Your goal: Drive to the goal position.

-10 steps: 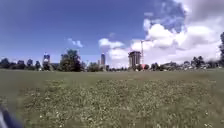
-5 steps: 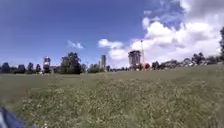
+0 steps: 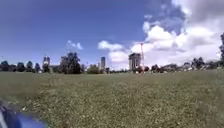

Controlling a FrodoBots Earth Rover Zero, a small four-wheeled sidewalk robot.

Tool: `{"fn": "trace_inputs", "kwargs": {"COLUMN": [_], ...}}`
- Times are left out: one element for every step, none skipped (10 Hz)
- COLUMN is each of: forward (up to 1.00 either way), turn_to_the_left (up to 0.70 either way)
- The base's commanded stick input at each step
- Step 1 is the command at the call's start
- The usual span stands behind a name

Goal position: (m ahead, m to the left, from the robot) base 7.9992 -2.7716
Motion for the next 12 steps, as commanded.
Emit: {"fn": "trace_inputs", "kwargs": {"forward": [0.70,0.70,0.70,0.70,0.70,0.70,0.70,0.70,0.70,0.70,0.70,0.70], "turn_to_the_left": [0.00,0.00,0.00,0.00,0.00,0.00,0.00,0.00,0.00,0.00,0.00,0.00]}}
